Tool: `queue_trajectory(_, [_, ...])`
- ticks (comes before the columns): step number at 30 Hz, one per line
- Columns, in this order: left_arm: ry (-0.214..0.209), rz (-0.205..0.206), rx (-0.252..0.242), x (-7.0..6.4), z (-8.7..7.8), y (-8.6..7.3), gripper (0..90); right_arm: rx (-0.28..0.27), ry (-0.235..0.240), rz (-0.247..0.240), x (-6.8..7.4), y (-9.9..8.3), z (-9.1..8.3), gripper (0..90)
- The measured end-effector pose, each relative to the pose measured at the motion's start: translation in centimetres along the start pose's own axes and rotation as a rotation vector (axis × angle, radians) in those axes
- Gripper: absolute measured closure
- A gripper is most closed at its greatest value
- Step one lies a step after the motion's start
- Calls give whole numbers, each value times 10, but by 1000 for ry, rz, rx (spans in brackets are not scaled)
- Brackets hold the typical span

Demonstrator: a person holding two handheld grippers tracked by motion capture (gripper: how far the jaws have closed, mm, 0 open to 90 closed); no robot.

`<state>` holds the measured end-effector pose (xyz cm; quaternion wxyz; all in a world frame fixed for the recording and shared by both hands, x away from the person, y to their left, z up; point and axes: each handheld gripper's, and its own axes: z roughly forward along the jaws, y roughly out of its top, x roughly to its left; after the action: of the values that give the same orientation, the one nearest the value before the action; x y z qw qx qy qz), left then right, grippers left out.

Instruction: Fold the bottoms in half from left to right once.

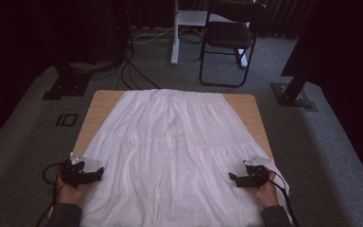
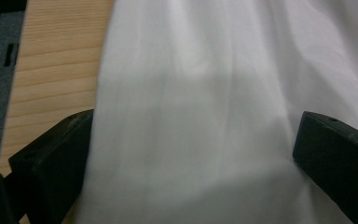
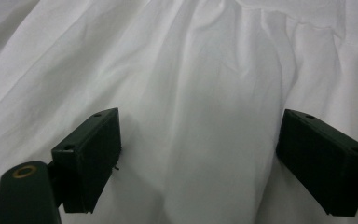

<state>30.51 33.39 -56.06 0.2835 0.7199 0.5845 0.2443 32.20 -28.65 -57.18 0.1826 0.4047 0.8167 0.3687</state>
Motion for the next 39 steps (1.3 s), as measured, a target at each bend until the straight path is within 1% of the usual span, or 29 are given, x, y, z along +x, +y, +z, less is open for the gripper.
queue_trajectory(1, [0,0,0,0,0,0,20,-1,-1,2,0,0,-1,167])
queue_trajectory(2, [1,-3,-3,-1,0,-1,22,5,-7,6,-1,0,-3,211])
queue_trajectory(3, [1,-3,-3,-1,0,-1,26,5,-7,6,-1,0,-3,211])
queue_trajectory(4, [3,-5,-1,-1,-1,0,39,4,-60,10,-4,2,-11,224])
queue_trajectory(5, [4,-6,2,-2,-2,0,39,4,-60,10,-4,2,-11,224])
queue_trajectory(6, [2,-4,1,-3,-4,0,75,-27,-99,19,-8,3,-19,222])
queue_trajectory(7, [-4,1,-5,-3,-7,0,156,-58,-131,45,-14,5,-27,207])
queue_trajectory(8, [-7,0,-5,-3,-10,0,401,-61,-217,96,-28,5,-39,147])
queue_trajectory(9, [-14,3,-6,-3,-13,-1,476,-35,-242,119,-37,4,-41,129])
queue_trajectory(10, [-18,8,-6,-2,-13,-1,532,-23,-250,131,-42,2,-41,130])
queue_trajectory(11, [-22,8,-7,-2,-14,-1,532,-23,-250,131,-42,2,-41,130])
queue_trajectory(12, [-36,12,-10,-2,-16,-2,642,-9,-252,164,-52,-3,-36,121])
queue_trajectory(13, [-36,12,-10,-2,-16,-2,706,-9,-252,164,-52,-3,-36,121])
queue_trajectory(14, [-44,14,-10,-2,-16,-2,706,15,-245,181,-57,-7,-31,113])
queue_trajectory(16, [-60,16,-12,0,-16,-3,798,54,-231,191,-60,-12,-23,109])
queue_trajectory(17, [-67,20,-12,0,-16,-3,834,54,-215,201,-61,-14,-21,103])
queue_trajectory(18, [-62,28,-10,-1,-17,-3,850,50,-209,203,-61,-14,-21,104])
queue_trajectory(19, [-43,45,-7,-2,-17,-2,856,54,-208,200,-61,-14,-22,104])
queue_trajectory(20, [-13,71,4,-3,-18,-1,861,56,-207,202,-61,-14,-22,103])
queue_trajectory(23, [36,101,20,0,-19,-1,869,54,-204,202,-61,-15,-22,100])
queue_trajectory(24, [44,98,22,2,-20,-2,870,54,-203,202,-61,-15,-22,100])
queue_trajectory(25, [63,96,22,8,-21,-3,871,56,-202,200,-61,-15,-22,100])
queue_trajectory(26, [74,95,22,9,-22,-4,872,56,-202,200,-61,-15,-22,100])
queue_trajectory(32, [165,45,27,40,-30,-13,874,65,-194,196,-62,-14,-22,101])
queue_trajectory(34, [177,28,24,46,-33,-16,874,80,-187,190,-63,-13,-23,118])
queue_trajectory(35, [183,26,26,48,-34,-17,874,84,-194,190,-64,-12,-24,138])
queue_trajectory(37, [194,29,34,50,-35,-19,874,82,-223,187,-64,-14,-28,134])
queue_trajectory(38, [197,27,29,50,-36,-20,874,85,-230,193,-65,-16,-29,129])
queue_trajectory(39, [199,29,30,51,-36,-20,874,83,-214,204,-66,-18,-30,126])
